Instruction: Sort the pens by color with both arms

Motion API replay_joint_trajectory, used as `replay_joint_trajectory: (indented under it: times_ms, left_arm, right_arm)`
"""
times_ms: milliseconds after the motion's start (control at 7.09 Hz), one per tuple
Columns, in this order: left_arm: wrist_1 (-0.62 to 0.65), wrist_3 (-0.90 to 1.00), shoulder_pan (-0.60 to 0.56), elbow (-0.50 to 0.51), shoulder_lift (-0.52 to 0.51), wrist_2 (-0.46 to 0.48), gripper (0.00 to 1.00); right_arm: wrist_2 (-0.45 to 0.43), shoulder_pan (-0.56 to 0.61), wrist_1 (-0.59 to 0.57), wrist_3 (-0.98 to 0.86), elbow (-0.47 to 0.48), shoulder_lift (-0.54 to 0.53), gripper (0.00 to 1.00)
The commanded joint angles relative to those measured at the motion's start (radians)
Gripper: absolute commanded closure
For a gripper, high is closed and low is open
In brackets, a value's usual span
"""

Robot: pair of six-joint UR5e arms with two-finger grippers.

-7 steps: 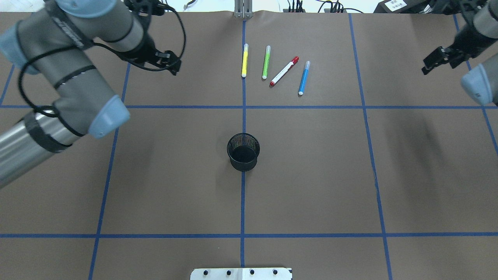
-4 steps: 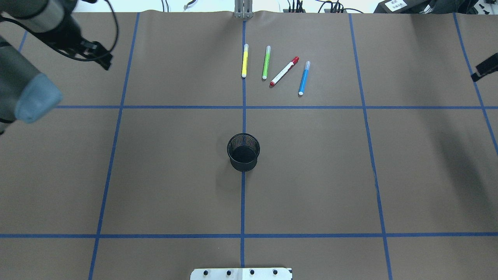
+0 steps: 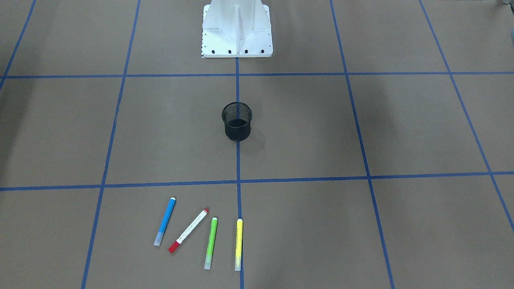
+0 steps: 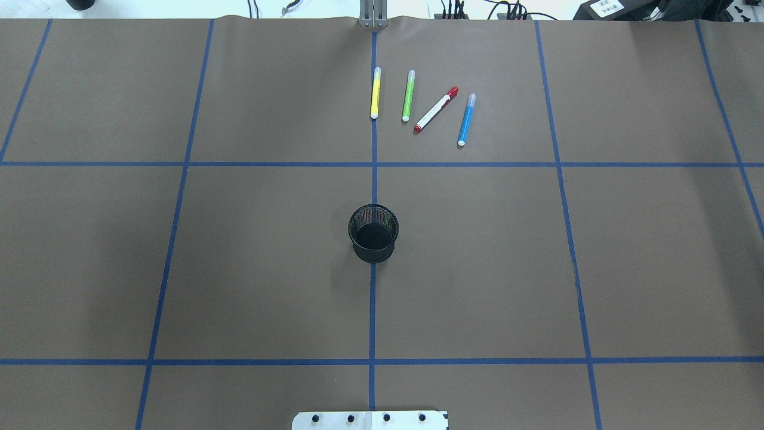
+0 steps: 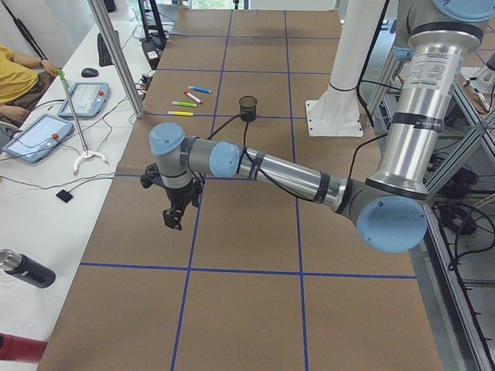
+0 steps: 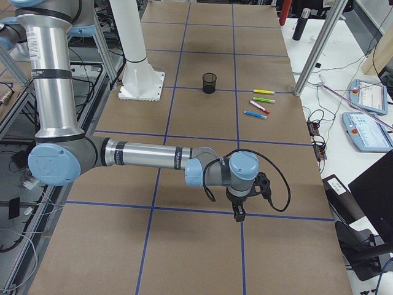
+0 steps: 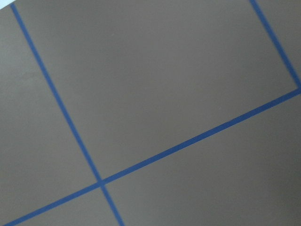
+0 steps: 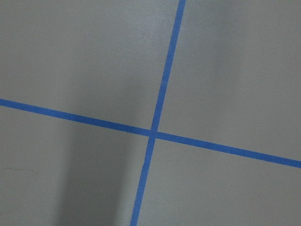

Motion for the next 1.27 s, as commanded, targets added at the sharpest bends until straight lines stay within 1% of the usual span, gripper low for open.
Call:
replay_joint_trajectory:
  times_ms: [0,141,282,423,565,706,988,1129]
  left_arm:
    - [-0.050,0.015,-0.059,0.032,0.061,-0.003,0.00]
    - [-0.049,0.004,-0.098,0.032,0.095,-0.053,0.00]
    - [-0.049,0.001,-0.152,0.032,0.129,-0.145,0.00]
    - [-0.034,-0.002,-0.197,0.031,0.129,-0.168,0.00]
    - [0.013,-0.002,-0.203,0.034,0.105,-0.162,0.00]
    - [0.022,0.000,-0.205,0.031,0.107,-0.158,0.00]
    - [0.000,0.012,-0.205,0.024,0.105,-0.167,0.00]
    - [-0.039,0.012,-0.205,0.023,0.106,-0.167,0.00]
  right_arm:
    - [0.001,0.001,0.001,0.067,0.007,0.002,0.00]
    - [0.003,0.000,0.002,0.116,0.012,0.011,0.00]
    - [0.004,0.000,0.002,0.126,0.015,0.011,0.00]
    - [0.003,-0.004,0.002,0.126,0.013,0.012,0.00]
    - [0.003,-0.004,0.002,0.126,0.013,0.012,0.00]
    - [0.004,-0.004,0.002,0.123,0.009,0.011,0.00]
    - [0.003,-0.005,0.002,0.123,0.006,0.012,0.00]
    - [0.003,-0.005,0.002,0.123,0.007,0.011,0.00]
